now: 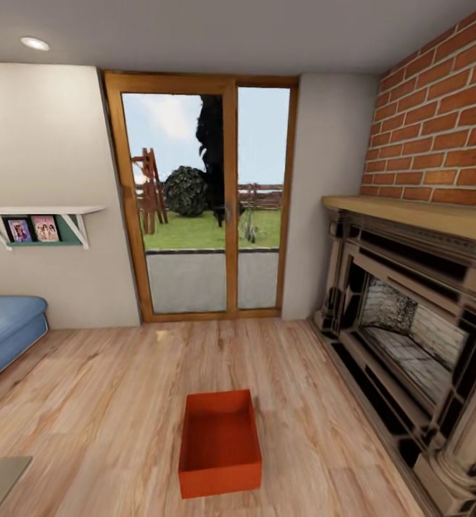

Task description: Move the two storage containers from the living room to the garage. In the garage, place one container on the floor and stack the other container on top of it (either order is fine).

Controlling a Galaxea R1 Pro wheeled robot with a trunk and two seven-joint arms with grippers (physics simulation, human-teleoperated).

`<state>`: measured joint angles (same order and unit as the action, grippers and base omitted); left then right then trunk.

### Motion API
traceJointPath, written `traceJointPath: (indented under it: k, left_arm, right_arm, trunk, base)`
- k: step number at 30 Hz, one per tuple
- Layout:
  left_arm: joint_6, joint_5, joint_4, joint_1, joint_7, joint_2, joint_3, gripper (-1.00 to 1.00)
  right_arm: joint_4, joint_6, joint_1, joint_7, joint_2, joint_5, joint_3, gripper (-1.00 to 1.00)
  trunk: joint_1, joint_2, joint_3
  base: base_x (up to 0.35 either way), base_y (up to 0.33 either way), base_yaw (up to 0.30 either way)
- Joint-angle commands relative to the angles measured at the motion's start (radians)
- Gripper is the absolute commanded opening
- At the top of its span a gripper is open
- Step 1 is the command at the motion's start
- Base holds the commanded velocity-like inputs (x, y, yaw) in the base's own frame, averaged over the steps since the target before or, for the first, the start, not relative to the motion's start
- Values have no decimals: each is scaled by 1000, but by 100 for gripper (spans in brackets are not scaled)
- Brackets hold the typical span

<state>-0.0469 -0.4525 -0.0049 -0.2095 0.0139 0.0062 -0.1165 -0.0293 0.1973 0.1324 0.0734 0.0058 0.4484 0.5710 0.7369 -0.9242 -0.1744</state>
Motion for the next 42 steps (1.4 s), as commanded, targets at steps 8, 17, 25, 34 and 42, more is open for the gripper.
traceJointPath:
  k: [8, 17, 25, 34, 42]
  left_arm:
    - [-3, -8, 0, -1, 1, 0, -8, 100]
    - [-4, -8, 0, -1, 2, 0, -9, 100]
    - [-4, -8, 0, -1, 2, 0, -8, 100]
    - [-4, -8, 0, -1, 2, 0, -9, 100]
    - [-7, -8, 0, -1, 2, 0, -8, 100]
  right_arm:
    - [-3, 5, 1, -4, 2, 8, 9, 100]
    - [-3, 4, 1, -2, 2, 9, 6, 100]
    - [-3, 4, 1, -1, 3, 9, 6, 100]
    - [-3, 4, 1, 0, 3, 12, 4, 100]
    - [-3, 4, 1, 0, 0, 12, 3, 100]
  trunk:
    - [1, -1, -1]
    - [1, -1, -1]
    - [1, -1, -1]
    - [1, -1, -1]
    - [1, -1, -1]
  base:
    - [312, 0, 0]
    - [313, 0, 0]
    - [314, 0, 0]
    - [313, 0, 1]
    - [85, 0, 196]
